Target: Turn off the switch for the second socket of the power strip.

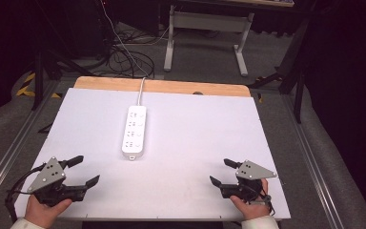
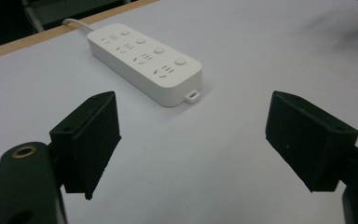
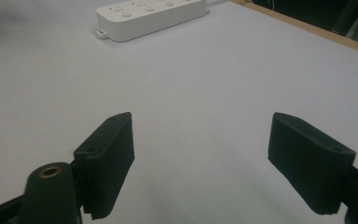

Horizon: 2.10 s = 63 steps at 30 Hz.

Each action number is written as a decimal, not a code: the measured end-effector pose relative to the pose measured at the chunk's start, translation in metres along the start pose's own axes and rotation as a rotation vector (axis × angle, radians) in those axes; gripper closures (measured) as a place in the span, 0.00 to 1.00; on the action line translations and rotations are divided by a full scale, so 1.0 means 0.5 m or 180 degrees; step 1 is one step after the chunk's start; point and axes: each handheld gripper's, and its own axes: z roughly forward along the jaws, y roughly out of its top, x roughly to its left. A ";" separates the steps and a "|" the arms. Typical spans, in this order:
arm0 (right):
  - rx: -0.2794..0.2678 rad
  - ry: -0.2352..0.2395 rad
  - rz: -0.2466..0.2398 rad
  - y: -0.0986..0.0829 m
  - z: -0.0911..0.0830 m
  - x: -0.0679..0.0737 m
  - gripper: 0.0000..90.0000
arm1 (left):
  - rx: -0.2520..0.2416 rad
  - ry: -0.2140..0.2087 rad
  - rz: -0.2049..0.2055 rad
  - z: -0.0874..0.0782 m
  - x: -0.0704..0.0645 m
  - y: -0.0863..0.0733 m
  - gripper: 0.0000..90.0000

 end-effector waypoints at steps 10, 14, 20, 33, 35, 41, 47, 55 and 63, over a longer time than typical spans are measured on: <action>0.0031 0.0047 -0.0013 0.000 0.002 0.003 0.26 | -0.0031 -0.0016 -0.0015 -0.009 -0.007 0.032 0.23; 0.0029 0.0070 -0.0008 0.000 0.002 0.004 0.26 | -0.0011 -0.0122 -0.0022 -0.011 -0.010 0.053 0.23; 0.0023 0.0081 -0.0010 0.001 0.003 0.005 0.26 | 0.0100 -0.0210 0.0047 -0.001 -0.005 0.087 0.33; 0.0048 0.0105 -0.0010 0.000 0.004 0.005 0.26 | 0.0114 -0.0249 0.0075 0.036 0.018 0.142 0.32; 0.0052 0.0102 -0.0010 0.000 0.005 0.005 0.26 | 0.0123 -0.0226 0.0097 0.043 0.020 0.150 0.32; 0.0050 0.0117 0.0001 -0.001 0.007 0.004 0.26 | 0.0152 -0.0217 0.0160 0.064 0.022 0.171 0.32; 0.0065 0.0127 -0.0002 -0.001 0.008 0.005 0.26 | 0.0169 -0.0241 0.0141 0.082 0.028 0.188 0.32; 0.0054 0.0123 0.0000 -0.001 0.006 0.004 0.26 | 0.0208 -0.0200 0.0213 0.109 0.035 0.205 0.35; 0.0062 0.0123 0.0000 -0.001 0.007 0.004 0.26 | 0.0253 -0.0210 0.0208 0.134 0.042 0.217 0.36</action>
